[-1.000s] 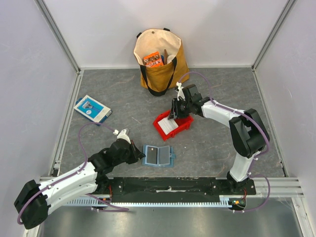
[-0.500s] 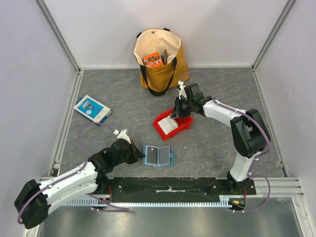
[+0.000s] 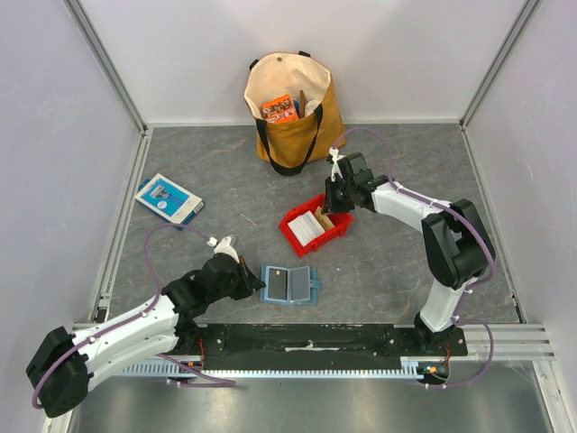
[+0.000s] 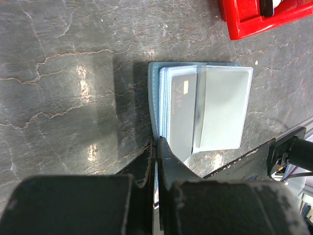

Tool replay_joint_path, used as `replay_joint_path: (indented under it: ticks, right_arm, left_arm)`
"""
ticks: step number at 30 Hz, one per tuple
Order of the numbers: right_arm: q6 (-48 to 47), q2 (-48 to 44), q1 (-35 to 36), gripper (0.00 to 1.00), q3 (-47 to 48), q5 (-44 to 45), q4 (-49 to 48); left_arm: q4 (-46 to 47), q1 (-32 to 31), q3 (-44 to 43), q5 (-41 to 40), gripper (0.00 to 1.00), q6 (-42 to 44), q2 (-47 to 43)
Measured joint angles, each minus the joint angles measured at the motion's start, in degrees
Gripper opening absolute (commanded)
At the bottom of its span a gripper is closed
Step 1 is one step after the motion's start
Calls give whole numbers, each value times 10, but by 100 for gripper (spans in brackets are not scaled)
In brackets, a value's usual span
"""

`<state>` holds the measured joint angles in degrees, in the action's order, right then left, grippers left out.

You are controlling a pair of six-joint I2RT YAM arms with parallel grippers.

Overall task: Put the credit cards into the card holder
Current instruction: Pick up the credit card from the storage box, then turn over the card slot in the card holder.

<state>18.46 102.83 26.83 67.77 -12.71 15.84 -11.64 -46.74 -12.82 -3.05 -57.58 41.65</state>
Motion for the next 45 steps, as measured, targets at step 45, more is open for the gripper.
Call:
replay_joint_path:
  ticks: [45]
  right_arm:
    - [242,-156,370,0,40,560,176]
  left_arm:
    - [2,0,0,2,2,0,-13]
